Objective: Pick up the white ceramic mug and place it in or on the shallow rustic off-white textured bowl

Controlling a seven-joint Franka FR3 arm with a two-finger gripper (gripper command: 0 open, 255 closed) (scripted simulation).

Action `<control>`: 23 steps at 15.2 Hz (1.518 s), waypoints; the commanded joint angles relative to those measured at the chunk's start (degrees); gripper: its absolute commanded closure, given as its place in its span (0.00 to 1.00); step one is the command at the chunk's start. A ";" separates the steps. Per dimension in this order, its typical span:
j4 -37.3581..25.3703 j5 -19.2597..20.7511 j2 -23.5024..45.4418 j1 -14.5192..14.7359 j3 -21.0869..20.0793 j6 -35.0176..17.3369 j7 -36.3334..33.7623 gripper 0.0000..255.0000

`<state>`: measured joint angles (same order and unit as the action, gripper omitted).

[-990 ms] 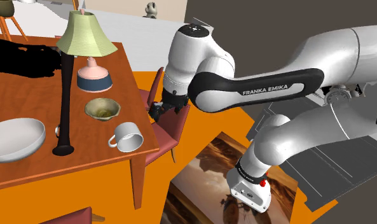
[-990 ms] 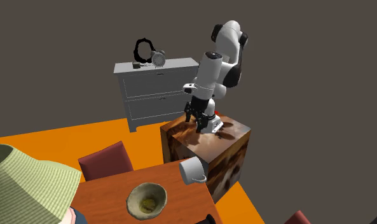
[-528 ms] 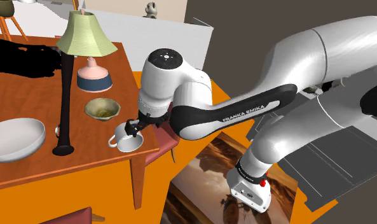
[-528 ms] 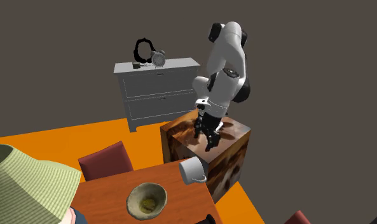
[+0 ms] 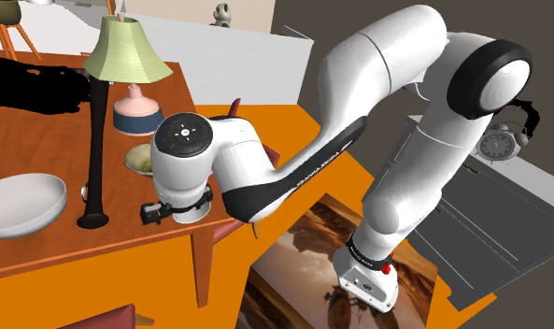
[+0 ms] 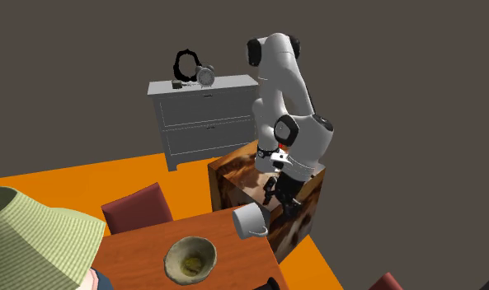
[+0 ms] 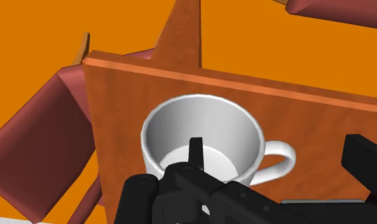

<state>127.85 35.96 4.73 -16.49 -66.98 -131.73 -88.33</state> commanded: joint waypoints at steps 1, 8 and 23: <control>-1.27 5.56 3.72 1.70 1.23 0.82 -4.11 0.00; -1.75 13.85 10.10 5.29 5.98 0.28 -9.02 0.00; -1.75 13.84 10.10 5.30 5.98 0.28 -9.01 1.00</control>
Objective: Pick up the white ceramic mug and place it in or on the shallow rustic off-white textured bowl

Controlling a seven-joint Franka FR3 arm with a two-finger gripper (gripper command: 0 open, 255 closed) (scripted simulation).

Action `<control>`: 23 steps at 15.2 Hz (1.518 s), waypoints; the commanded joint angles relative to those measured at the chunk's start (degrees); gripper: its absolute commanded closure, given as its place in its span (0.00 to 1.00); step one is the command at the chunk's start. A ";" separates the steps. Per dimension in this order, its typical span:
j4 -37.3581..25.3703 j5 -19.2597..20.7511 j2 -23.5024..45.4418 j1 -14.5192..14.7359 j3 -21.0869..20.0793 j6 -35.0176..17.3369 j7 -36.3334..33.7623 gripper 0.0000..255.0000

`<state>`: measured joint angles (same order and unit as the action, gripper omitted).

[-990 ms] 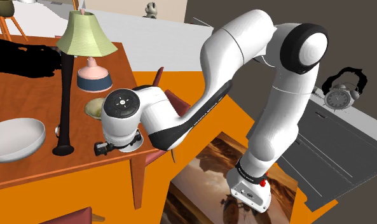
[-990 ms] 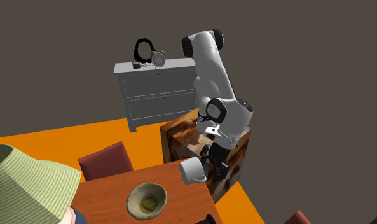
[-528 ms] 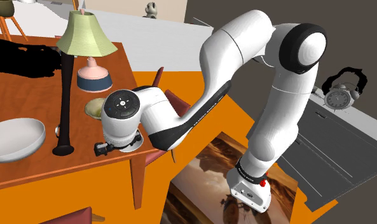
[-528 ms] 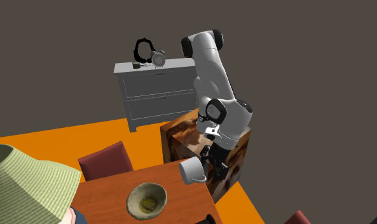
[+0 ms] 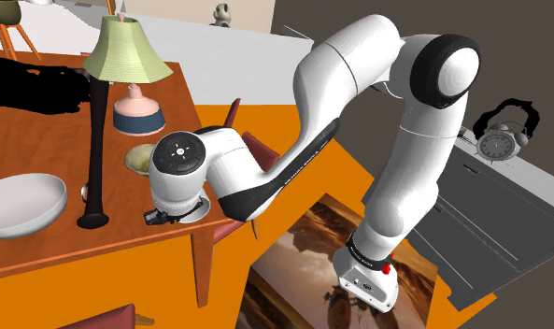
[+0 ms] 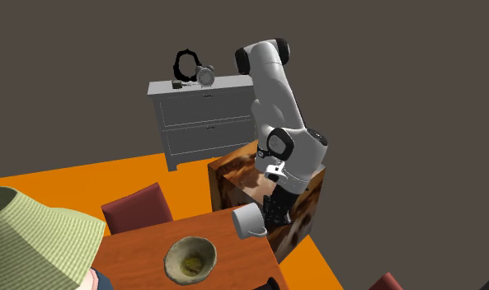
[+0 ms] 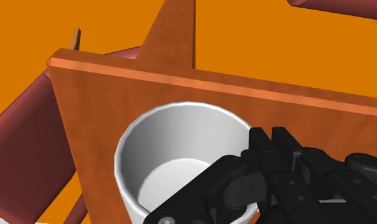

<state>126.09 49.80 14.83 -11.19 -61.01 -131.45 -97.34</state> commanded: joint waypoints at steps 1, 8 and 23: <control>0.00 0.00 0.00 0.00 0.01 0.01 0.00 1.00; -0.52 -6.92 -4.97 -3.58 -3.56 0.72 5.46 1.00; -3.88 -26.79 -19.20 -7.73 -5.89 3.86 21.46 1.00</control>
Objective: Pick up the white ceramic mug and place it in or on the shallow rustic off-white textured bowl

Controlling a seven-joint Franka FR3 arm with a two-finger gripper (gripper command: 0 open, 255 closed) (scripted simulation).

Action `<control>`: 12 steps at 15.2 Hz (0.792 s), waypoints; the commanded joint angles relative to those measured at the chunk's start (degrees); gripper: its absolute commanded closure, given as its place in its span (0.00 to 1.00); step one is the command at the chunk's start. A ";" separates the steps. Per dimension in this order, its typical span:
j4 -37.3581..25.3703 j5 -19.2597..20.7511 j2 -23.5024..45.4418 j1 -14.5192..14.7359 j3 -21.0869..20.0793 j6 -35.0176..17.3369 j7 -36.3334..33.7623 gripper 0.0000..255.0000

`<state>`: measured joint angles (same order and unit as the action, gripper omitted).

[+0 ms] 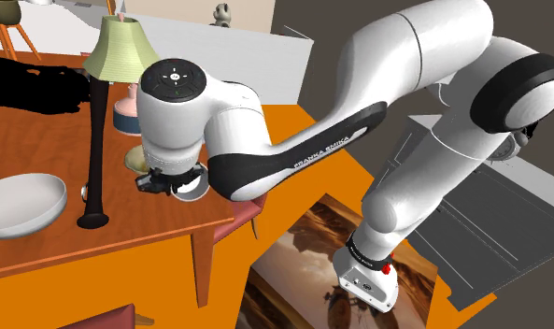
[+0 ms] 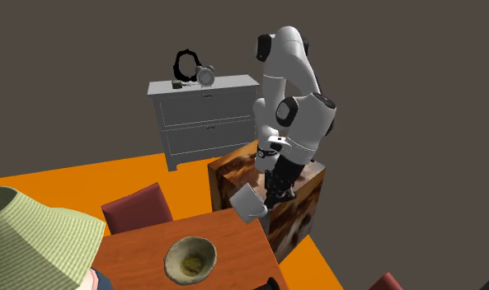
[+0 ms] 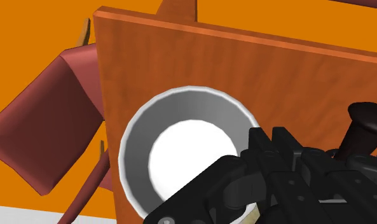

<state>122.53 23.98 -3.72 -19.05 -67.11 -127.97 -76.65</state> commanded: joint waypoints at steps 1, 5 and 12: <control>-0.69 -2.01 -1.39 0.30 0.54 0.81 1.68 1.00; -2.36 -5.43 -3.86 1.15 2.02 2.84 4.81 1.00; -5.66 -9.13 -6.55 2.38 4.17 6.73 8.63 1.00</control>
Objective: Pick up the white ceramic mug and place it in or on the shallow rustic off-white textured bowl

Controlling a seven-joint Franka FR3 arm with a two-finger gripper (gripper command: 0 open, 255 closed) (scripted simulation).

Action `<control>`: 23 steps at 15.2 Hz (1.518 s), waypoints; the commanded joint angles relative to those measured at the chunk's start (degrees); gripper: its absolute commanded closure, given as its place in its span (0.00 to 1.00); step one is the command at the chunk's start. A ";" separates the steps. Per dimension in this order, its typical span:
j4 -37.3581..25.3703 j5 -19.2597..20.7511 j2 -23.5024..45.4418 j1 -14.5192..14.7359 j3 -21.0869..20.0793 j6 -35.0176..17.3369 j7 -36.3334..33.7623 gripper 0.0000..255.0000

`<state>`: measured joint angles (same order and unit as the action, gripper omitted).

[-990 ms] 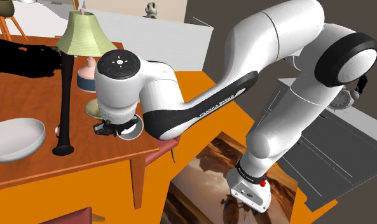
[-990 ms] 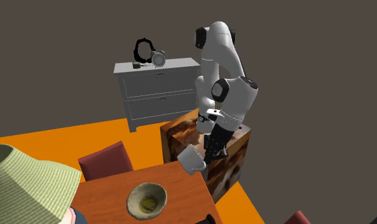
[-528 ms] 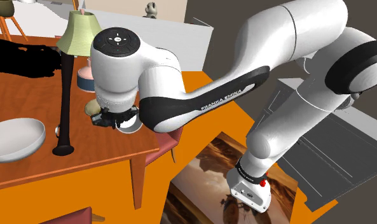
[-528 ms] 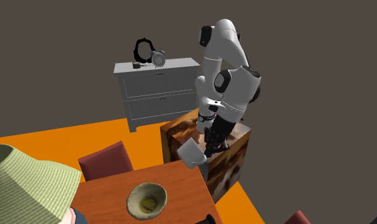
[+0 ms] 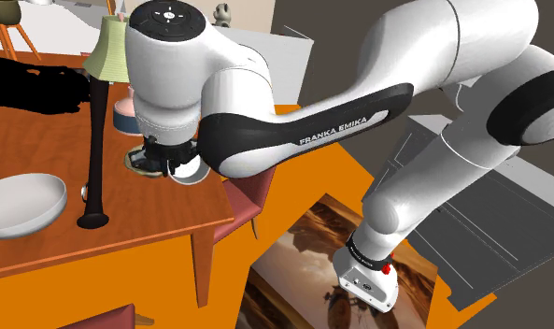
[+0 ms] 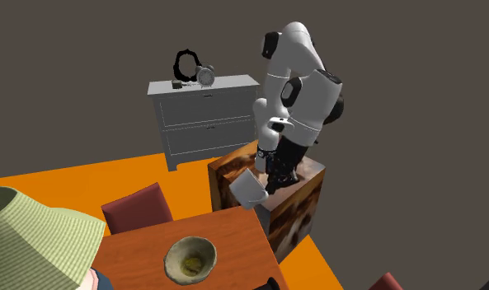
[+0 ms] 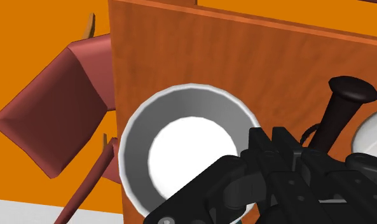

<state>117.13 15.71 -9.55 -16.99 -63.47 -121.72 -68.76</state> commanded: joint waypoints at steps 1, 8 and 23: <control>-2.10 2.20 2.40 -1.25 -0.93 1.02 -0.40 1.00; -17.86 24.40 26.17 2.84 -0.04 9.75 -6.84 1.00; -35.26 35.50 43.29 14.07 9.55 13.39 -4.09 1.00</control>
<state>81.43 50.95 33.53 -2.88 -54.07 -107.81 -72.55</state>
